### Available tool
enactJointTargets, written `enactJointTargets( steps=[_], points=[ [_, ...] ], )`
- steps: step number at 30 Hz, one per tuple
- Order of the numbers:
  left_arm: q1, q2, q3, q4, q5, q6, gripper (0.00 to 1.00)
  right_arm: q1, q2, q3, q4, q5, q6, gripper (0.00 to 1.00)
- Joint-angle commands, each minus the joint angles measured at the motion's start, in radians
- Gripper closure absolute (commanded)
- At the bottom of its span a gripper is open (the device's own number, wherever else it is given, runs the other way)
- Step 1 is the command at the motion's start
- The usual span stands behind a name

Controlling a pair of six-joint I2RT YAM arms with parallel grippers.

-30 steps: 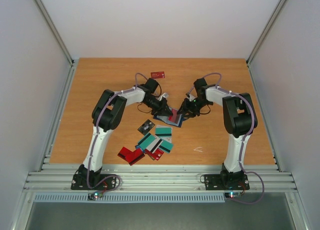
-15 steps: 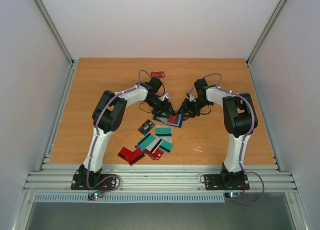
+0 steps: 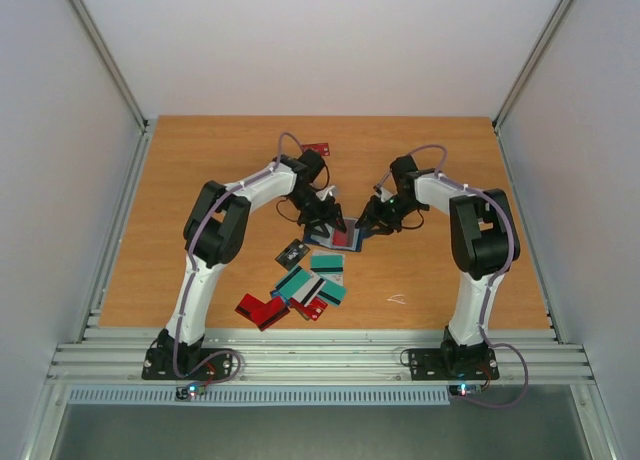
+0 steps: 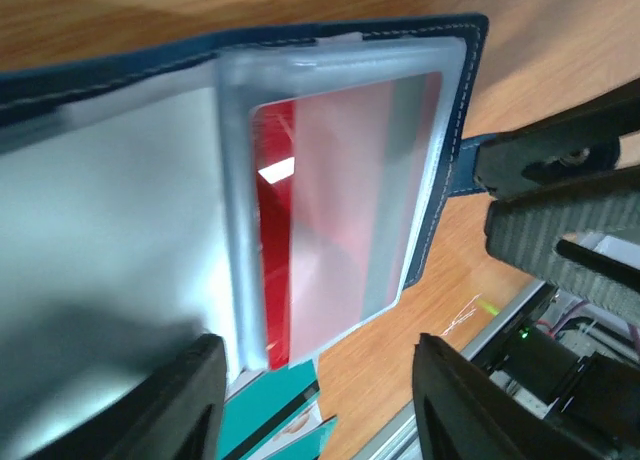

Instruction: Put the credit cards into the card holder

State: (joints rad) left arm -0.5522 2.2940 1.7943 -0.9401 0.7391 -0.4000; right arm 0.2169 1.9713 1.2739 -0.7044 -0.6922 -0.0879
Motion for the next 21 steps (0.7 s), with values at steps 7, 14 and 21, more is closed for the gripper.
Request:
enactJointTargets(
  steps=[7,14,21],
  points=[
    [-0.002,0.036,0.103,-0.062,-0.04,0.072,0.67,-0.005,-0.083,-0.018,0.029,-0.069,0.028,0.66],
    [-0.009,0.077,0.149,-0.052,-0.001,0.087,0.8,-0.006,-0.052,-0.022,0.038,-0.07,0.038,0.66],
    [-0.011,0.116,0.151,-0.056,-0.009,0.105,0.95,-0.007,-0.015,-0.021,0.044,-0.064,0.032,0.66]
  ],
)
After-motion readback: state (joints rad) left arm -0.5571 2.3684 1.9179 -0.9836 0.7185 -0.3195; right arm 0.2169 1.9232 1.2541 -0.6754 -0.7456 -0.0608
